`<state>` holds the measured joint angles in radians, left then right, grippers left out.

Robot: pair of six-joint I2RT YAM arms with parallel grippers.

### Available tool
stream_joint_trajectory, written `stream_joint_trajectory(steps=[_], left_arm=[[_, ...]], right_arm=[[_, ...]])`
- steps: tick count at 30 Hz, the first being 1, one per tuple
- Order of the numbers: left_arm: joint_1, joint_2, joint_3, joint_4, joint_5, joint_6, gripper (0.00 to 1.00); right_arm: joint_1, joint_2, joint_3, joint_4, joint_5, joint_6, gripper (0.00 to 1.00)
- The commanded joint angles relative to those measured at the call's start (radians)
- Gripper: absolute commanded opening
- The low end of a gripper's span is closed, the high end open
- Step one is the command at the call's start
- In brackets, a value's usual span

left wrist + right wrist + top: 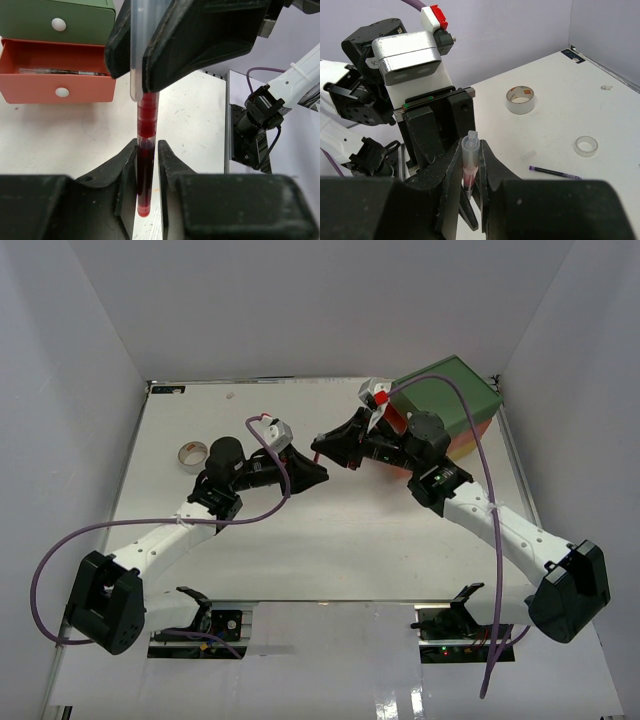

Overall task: Sort the stationery into containers
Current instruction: Place the pen in the drawer.

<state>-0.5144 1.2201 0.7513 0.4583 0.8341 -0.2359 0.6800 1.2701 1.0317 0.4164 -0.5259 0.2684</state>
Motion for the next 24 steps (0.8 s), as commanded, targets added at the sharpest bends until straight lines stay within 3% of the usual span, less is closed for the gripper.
stream_joint_trajectory(steps=[1, 3, 7, 13, 15, 19, 20, 24], left_arm=[[-0.006, 0.001, 0.031, -0.043, 0.02, -0.011, 0.32], [-0.006, 0.001, 0.037, -0.056, 0.013, -0.005, 0.4], [-0.007, 0.001, 0.043, -0.075, 0.005, 0.004, 0.68], [-0.009, -0.004, 0.063, -0.136, -0.047, 0.03, 0.98], [-0.009, -0.008, 0.071, -0.174, -0.084, 0.046, 0.98], [-0.009, -0.016, 0.108, -0.265, -0.297, 0.055, 0.98], [-0.009, -0.017, 0.117, -0.317, -0.432, 0.053, 0.98], [-0.009, 0.009, 0.177, -0.454, -0.719, 0.07, 0.98]], right_arm=[[-0.02, -0.041, 0.004, 0.064, 0.035, -0.052, 0.08], [-0.028, -0.048, 0.007, 0.048, 0.049, -0.07, 0.08], [-0.036, -0.055, 0.01, 0.01, 0.067, -0.1, 0.08], [-0.046, -0.063, 0.01, -0.071, 0.128, -0.177, 0.08], [-0.054, -0.064, 0.037, -0.172, 0.211, -0.216, 0.08], [-0.063, -0.06, 0.099, -0.349, 0.42, -0.317, 0.08], [-0.063, -0.057, 0.12, -0.407, 0.513, -0.355, 0.08], [-0.073, -0.017, 0.177, -0.51, 0.697, -0.435, 0.08]])
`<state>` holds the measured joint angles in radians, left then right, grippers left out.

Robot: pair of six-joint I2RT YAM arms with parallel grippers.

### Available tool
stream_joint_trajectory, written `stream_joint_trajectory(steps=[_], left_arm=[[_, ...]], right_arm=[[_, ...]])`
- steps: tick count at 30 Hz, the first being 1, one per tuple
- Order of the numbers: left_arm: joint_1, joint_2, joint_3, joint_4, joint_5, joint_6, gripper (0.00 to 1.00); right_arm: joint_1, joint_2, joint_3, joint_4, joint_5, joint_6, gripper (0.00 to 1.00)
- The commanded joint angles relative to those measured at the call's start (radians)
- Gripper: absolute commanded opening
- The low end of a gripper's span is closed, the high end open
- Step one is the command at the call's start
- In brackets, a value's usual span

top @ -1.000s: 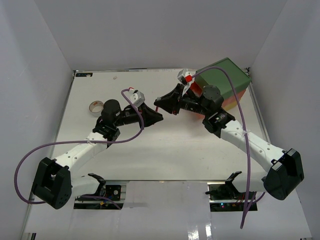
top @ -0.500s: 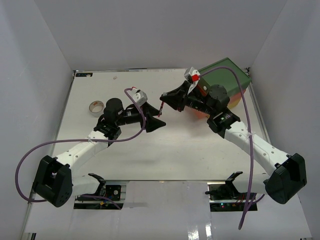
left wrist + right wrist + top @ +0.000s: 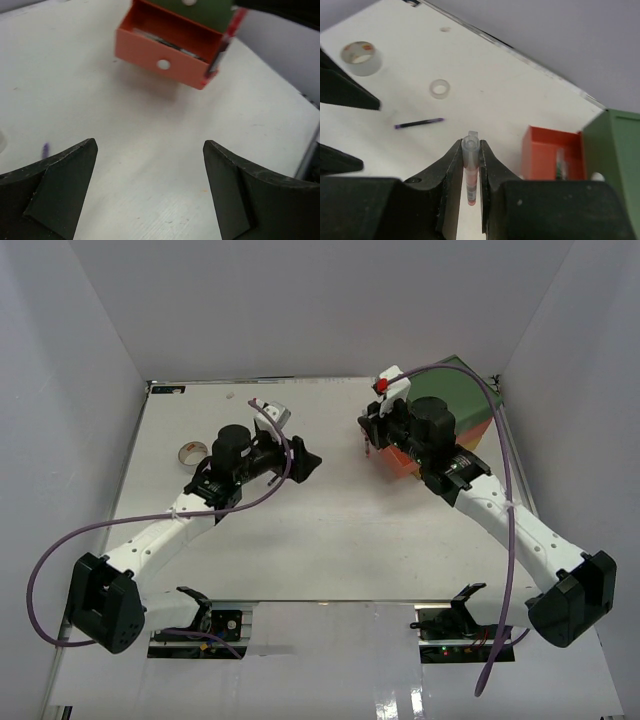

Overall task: Sort the stationery into containers
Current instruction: Place the pen in the drawer.

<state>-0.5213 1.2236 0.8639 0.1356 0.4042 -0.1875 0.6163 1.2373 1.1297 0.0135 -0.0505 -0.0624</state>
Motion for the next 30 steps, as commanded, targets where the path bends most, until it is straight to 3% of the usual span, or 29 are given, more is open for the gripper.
stream_joint_trajectory(steps=[1, 6, 18, 30], left_arm=[[-0.002, 0.017, 0.073, -0.183, -0.327, 0.028, 0.98], [-0.002, 0.04, 0.109, -0.235, -0.461, 0.045, 0.98], [-0.002, 0.076, 0.138, -0.287, -0.53, 0.054, 0.98], [-0.002, 0.094, 0.141, -0.294, -0.524, 0.06, 0.98]], right_arm=[[-0.012, 0.025, 0.091, -0.141, 0.254, -0.117, 0.08], [-0.052, 0.123, 0.166, -0.208, 0.357, -0.174, 0.08], [-0.105, 0.359, 0.272, -0.274, 0.417, -0.243, 0.12], [-0.145, 0.453, 0.329, -0.323, 0.334, -0.208, 0.39]])
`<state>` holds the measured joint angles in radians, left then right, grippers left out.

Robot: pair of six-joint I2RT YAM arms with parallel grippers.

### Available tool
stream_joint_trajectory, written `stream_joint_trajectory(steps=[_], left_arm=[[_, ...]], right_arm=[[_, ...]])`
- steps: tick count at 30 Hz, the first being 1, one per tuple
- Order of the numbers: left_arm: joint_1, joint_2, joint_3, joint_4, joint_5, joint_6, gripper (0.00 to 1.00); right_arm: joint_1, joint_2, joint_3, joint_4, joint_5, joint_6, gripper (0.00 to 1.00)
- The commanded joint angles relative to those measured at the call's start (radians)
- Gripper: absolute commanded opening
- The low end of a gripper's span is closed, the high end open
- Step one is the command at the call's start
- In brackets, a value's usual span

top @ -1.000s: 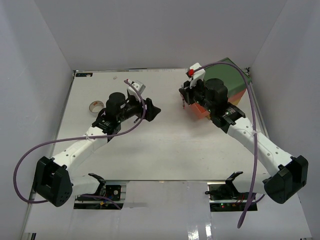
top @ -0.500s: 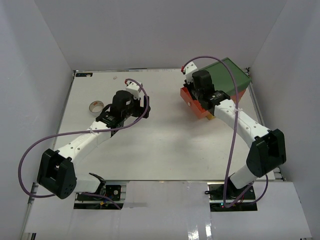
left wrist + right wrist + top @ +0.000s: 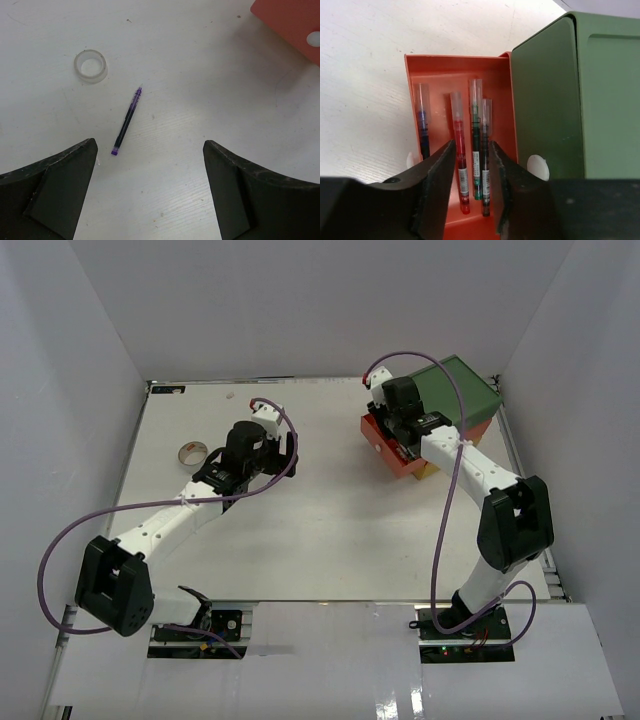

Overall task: Sort the stationery into containers
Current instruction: Place the pen in the drawer.

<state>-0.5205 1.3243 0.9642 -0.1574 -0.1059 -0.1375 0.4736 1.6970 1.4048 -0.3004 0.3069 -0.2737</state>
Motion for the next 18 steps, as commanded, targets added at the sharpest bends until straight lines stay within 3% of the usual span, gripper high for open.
stream_joint_trajectory(steps=[1, 9, 13, 18], left_arm=[[-0.003, -0.005, 0.039, 0.001, -0.017, 0.01, 0.98], [-0.003, 0.027, 0.044, -0.011, -0.014, 0.018, 0.98], [0.0, 0.062, 0.056, -0.034, -0.023, 0.032, 0.98], [0.022, 0.128, 0.08, -0.07, 0.018, 0.032, 0.95]], right_arm=[[-0.003, -0.017, 0.057, -0.012, -0.028, 0.008, 0.42], [-0.001, -0.123, 0.057, -0.002, -0.115, 0.037, 0.62], [-0.001, -0.284, -0.071, 0.079, -0.19, 0.074, 0.77], [-0.003, -0.483, -0.268, 0.258, -0.29, 0.131, 0.87]])
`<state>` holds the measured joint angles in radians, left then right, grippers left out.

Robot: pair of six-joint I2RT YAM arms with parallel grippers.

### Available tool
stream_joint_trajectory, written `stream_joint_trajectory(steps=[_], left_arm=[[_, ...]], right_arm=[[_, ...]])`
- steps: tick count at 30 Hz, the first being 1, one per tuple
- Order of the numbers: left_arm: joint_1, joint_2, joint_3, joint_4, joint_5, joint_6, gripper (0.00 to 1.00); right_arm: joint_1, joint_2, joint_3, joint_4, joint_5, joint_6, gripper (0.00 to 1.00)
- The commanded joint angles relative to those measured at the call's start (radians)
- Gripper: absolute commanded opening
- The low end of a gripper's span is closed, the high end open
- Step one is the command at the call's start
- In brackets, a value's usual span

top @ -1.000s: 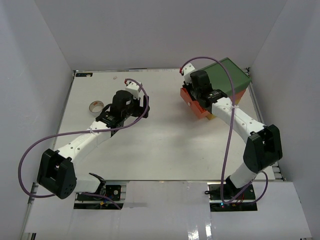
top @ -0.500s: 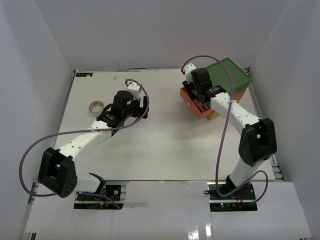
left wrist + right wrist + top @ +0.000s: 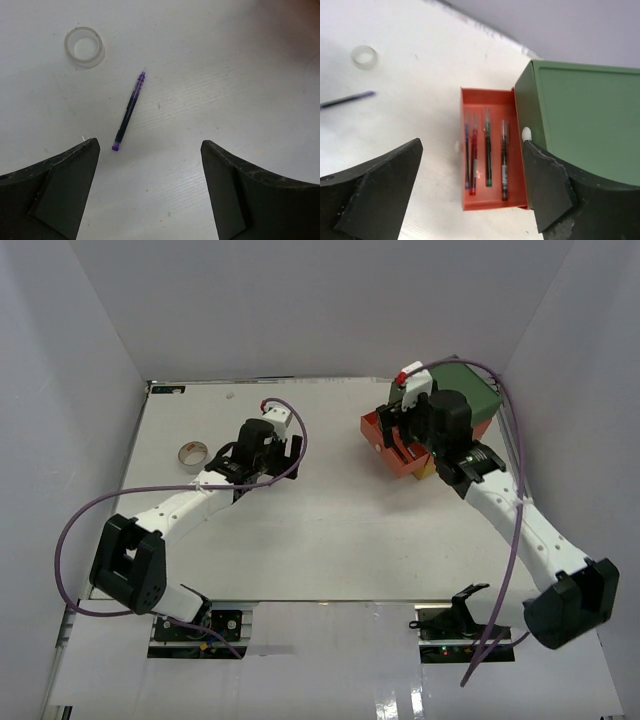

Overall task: Sort the stationery into containers
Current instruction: Place the pen in the drawer, then pick up the pen from the center of the board.

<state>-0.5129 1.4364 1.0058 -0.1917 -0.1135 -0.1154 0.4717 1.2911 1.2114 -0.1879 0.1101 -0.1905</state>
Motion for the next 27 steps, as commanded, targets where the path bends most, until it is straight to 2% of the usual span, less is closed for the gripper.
stream_joint_trajectory(steps=[1, 7, 11, 12, 14, 23, 27], left_arm=[[0.022, 0.024, 0.042, -0.037, 0.043, 0.008, 0.93], [0.07, 0.114, 0.082, -0.046, 0.202, 0.006, 0.82], [0.096, 0.193, 0.143, -0.087, 0.229, 0.014, 0.76], [0.097, 0.206, 0.154, -0.091, 0.232, 0.016, 0.71], [0.106, 0.249, 0.189, -0.098, 0.241, 0.019, 0.67], [0.114, 0.426, 0.346, -0.192, 0.236, 0.063, 0.62], [0.114, 0.485, 0.41, -0.219, 0.192, 0.08, 0.61]], right_arm=[[-0.001, -0.134, -0.14, 0.172, -0.099, 0.068, 0.9], [-0.001, -0.295, -0.349, 0.369, -0.223, 0.151, 0.98], [0.001, -0.338, -0.464, 0.455, -0.289, 0.226, 0.98], [0.001, -0.349, -0.501, 0.47, -0.317, 0.253, 0.98], [0.001, -0.355, -0.533, 0.502, -0.354, 0.275, 0.97], [0.001, -0.421, -0.636, 0.521, -0.366, 0.296, 0.96], [-0.001, -0.446, -0.658, 0.521, -0.353, 0.295, 0.95]])
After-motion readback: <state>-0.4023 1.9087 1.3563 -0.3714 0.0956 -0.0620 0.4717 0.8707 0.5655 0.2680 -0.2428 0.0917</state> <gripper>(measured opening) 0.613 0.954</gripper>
